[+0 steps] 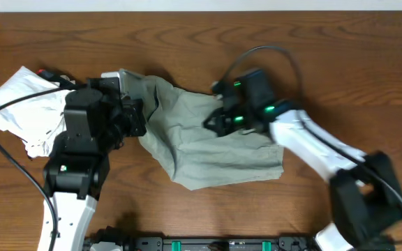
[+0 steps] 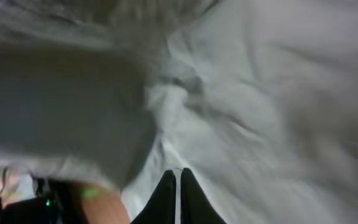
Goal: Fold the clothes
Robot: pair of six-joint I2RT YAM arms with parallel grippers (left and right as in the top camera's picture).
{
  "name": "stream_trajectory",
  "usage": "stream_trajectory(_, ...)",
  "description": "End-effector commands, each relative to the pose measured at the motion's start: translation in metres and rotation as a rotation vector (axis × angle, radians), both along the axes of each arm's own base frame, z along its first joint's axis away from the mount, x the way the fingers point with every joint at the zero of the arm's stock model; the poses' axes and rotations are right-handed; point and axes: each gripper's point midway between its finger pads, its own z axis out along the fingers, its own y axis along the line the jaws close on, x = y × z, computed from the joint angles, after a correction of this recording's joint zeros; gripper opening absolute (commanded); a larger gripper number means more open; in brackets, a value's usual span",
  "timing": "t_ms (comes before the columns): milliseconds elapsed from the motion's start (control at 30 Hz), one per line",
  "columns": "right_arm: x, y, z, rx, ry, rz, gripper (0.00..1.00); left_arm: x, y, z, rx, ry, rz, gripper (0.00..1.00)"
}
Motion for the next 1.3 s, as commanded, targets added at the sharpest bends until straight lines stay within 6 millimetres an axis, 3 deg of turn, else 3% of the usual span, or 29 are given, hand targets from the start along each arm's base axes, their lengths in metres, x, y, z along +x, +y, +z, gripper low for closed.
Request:
stream_trajectory(0,-0.014,0.034,-0.024,0.027,0.109,-0.013,0.04,-0.003,-0.006,0.016,0.010,-0.042,-0.035,0.06)
stream_trajectory(100,-0.023,0.055,-0.053,0.017,0.141,-0.004,0.04,-0.007,-0.008,0.012,0.011,-0.019,-0.043,0.06)
stream_trajectory(167,-0.026,0.059,-0.074,-0.018,0.171,-0.031,0.04,-0.010,-0.012,0.009,0.010,-0.007,-0.058,0.06)
stream_trajectory(333,-0.033,0.054,-0.127,-0.090,0.253,-0.067,0.04,-0.019,-0.029,0.011,0.007,-0.006,-0.119,0.06)
stream_trajectory(500,-0.038,0.049,-0.150,-0.120,0.290,-0.069,0.04,-0.030,-0.050,0.015,-0.006,-0.016,-0.188,0.06)
stream_trajectory(867,-0.036,0.049,-0.151,-0.120,0.282,-0.074,0.07,-0.061,-0.104,0.016,-0.005,-0.022,-0.389,0.06)
stream_trajectory(1000,-0.040,0.047,-0.153,-0.129,0.302,-0.071,0.13,-0.059,-0.106,0.013,0.026,-0.024,-0.377,0.06)
stream_trajectory(1133,-0.038,0.031,-0.152,-0.165,0.343,-0.105,0.14,-0.059,-0.106,0.013,0.027,-0.022,-0.378,0.06)
stream_trajectory(1267,-0.022,0.019,-0.123,-0.126,0.304,-0.107,0.18,-0.059,-0.106,0.013,0.030,-0.024,-0.379,0.06)
